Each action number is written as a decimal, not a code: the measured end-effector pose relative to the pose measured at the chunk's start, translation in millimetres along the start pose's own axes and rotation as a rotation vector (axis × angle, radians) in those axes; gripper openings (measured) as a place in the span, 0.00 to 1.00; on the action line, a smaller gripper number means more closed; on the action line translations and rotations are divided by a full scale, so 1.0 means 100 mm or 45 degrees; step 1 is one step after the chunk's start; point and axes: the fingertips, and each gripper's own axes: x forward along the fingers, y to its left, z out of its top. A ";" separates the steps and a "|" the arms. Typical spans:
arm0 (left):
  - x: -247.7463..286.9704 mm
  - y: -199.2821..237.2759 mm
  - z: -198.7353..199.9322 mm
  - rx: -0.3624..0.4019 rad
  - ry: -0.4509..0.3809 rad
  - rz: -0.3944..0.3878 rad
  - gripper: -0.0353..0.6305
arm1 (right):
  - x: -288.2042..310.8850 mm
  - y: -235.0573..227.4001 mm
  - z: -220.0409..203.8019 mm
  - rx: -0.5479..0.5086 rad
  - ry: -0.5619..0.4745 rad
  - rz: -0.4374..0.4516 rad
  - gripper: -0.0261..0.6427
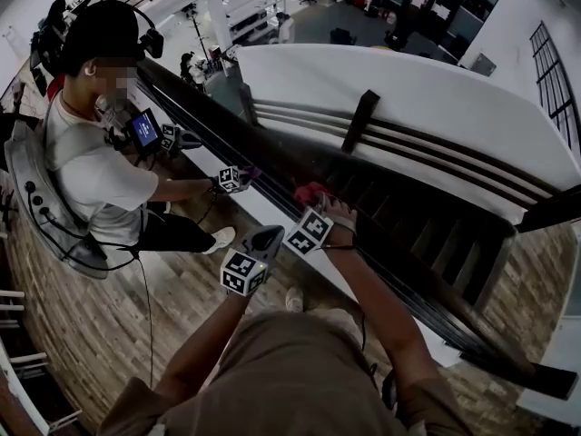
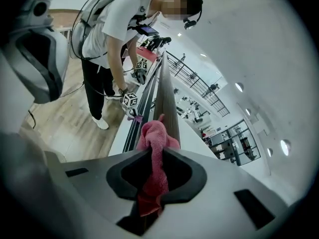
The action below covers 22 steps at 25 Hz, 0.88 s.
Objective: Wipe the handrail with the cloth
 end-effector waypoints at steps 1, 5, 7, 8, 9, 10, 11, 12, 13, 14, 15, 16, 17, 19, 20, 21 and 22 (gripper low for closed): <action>0.00 0.01 0.02 0.000 -0.002 0.001 0.08 | 0.03 -0.01 0.01 0.001 0.010 0.002 0.14; -0.06 0.20 0.16 -0.009 -0.006 0.011 0.08 | 0.09 -0.08 0.20 0.054 0.043 0.012 0.14; -0.10 0.31 0.23 -0.016 -0.009 0.012 0.08 | 0.07 -0.14 0.29 0.107 0.035 0.029 0.14; -0.11 0.36 0.25 -0.021 -0.011 0.012 0.08 | 0.05 -0.15 0.32 0.124 0.027 0.035 0.14; -0.13 0.41 0.27 -0.028 -0.013 0.010 0.08 | 0.03 -0.16 0.33 0.131 0.020 0.036 0.14; -0.14 0.45 0.29 -0.036 -0.016 0.007 0.08 | 0.00 -0.16 0.34 0.129 0.019 0.034 0.14; -0.16 0.49 0.30 -0.043 -0.019 0.002 0.08 | -0.02 -0.16 0.35 0.123 0.023 0.030 0.14; -0.17 0.53 0.32 -0.051 -0.021 -0.006 0.08 | -0.05 -0.15 0.36 0.117 0.028 0.024 0.13; -0.19 0.58 0.34 -0.057 -0.021 -0.016 0.08 | -0.08 -0.15 0.37 0.117 0.034 0.019 0.13; -0.20 0.62 0.36 -0.062 -0.020 -0.027 0.08 | -0.11 -0.16 0.39 0.122 0.037 0.015 0.13; -0.22 0.65 0.37 -0.065 -0.018 -0.038 0.08 | -0.14 -0.16 0.39 0.133 0.038 0.012 0.13; -0.22 0.68 0.38 -0.069 -0.016 -0.050 0.08 | -0.17 -0.17 0.39 0.144 0.037 0.009 0.13; -0.22 0.70 0.39 -0.074 -0.015 -0.062 0.08 | -0.19 -0.17 0.39 0.154 0.034 0.006 0.13; -0.24 0.74 0.38 -0.085 -0.017 -0.083 0.08 | -0.24 -0.15 0.39 0.164 0.034 -0.004 0.14; -0.25 0.76 0.37 -0.091 -0.018 -0.094 0.08 | -0.26 -0.14 0.39 0.168 0.037 -0.010 0.14; -0.27 0.78 0.37 -0.098 -0.019 -0.107 0.08 | -0.28 -0.14 0.40 0.177 0.042 -0.015 0.14; -0.28 0.79 0.39 -0.105 -0.018 -0.122 0.08 | -0.32 -0.15 0.39 0.194 0.048 -0.016 0.13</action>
